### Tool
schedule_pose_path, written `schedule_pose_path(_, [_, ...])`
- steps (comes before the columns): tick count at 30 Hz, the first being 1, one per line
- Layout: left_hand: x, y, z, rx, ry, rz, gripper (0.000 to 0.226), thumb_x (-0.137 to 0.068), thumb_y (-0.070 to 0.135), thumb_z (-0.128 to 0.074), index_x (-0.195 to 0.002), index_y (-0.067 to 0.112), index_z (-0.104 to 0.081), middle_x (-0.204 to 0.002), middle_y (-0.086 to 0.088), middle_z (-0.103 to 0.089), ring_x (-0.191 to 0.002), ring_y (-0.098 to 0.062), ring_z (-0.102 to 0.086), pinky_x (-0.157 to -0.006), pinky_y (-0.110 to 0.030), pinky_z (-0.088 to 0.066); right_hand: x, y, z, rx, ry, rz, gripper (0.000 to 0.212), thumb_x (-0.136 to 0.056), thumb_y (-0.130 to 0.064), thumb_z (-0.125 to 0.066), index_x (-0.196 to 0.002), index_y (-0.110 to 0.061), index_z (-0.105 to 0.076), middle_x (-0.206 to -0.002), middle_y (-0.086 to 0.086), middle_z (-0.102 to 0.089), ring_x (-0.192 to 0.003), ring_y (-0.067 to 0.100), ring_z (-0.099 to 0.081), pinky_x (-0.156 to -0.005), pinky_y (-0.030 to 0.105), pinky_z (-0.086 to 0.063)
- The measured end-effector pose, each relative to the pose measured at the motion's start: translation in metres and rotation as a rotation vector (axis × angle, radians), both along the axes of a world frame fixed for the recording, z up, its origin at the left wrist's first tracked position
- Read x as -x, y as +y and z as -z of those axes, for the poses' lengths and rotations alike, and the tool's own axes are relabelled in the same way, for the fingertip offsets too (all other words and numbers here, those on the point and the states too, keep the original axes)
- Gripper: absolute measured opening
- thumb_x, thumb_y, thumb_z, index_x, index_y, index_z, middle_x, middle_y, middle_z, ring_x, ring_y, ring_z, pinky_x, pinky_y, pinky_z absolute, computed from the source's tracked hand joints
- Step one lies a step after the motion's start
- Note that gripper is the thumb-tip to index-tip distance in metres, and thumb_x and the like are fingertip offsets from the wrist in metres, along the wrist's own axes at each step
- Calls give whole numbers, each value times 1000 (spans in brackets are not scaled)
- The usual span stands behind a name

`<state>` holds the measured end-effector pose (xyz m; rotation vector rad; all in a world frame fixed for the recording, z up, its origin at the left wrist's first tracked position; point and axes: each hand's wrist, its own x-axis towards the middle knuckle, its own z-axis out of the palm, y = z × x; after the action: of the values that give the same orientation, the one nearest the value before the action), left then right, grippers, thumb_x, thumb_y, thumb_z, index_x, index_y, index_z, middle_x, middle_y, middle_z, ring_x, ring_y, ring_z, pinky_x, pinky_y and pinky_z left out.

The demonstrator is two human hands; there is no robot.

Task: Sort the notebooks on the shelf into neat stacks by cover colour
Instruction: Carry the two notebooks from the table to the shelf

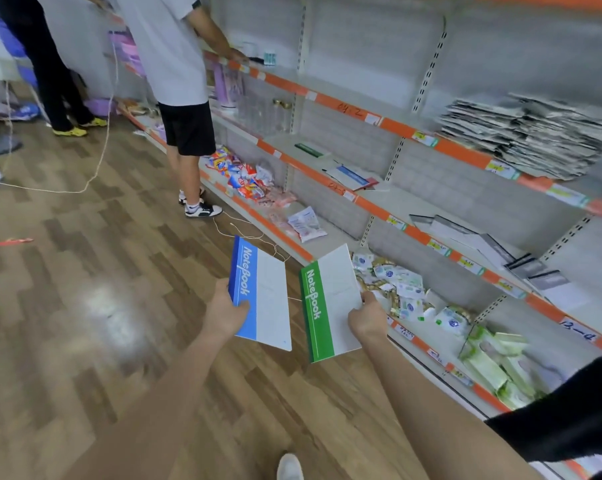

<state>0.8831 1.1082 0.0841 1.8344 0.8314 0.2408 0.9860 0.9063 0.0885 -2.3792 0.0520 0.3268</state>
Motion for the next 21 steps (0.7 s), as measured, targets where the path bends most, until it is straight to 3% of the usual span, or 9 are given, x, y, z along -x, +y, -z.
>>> schedule_pose_path(6, [-79,35,-1,5,-4,-10,44,-91,4,-54,-131,1,-34,-126,-16,-51,-112,-30,-53,-81,-32,-42,-81,35,6,-26,-10,8,40,-89,0,-37,-128,-8,-43,-121,16,-58,-109,33,-54,-73,28,-37])
schedule_pose_path(13, [-200,75,-11,-8,-21,-42,45,-92,5,-53,-133,3,-34,-125,-15,-52,-102,-28,-53,-76,-35,-42,-202,80,-2,-26,-30,6,35,-88,0,-38,-122,-6,-45,-115,19,-60,-104,35,-56,-74,33,-42])
schedule_pose_path(17, [-259,95,-17,-10,-47,-56,46,-91,3,-53,-133,2,-35,-123,-17,-53,-108,-35,-54,-81,-40,-45,-261,101,-11,-39,-27,-5,35,-89,0,-36,-122,-7,-44,-116,19,-59,-104,35,-56,-69,30,-37])
schedule_pose_path(21, [-304,115,-18,-27,-50,-73,44,-91,3,-54,-130,1,-36,-124,-17,-53,-108,-35,-54,-81,-40,-44,-308,123,-12,-78,-28,17,35,-87,1,-36,-121,-6,-45,-115,19,-60,-103,36,-56,-77,37,-45])
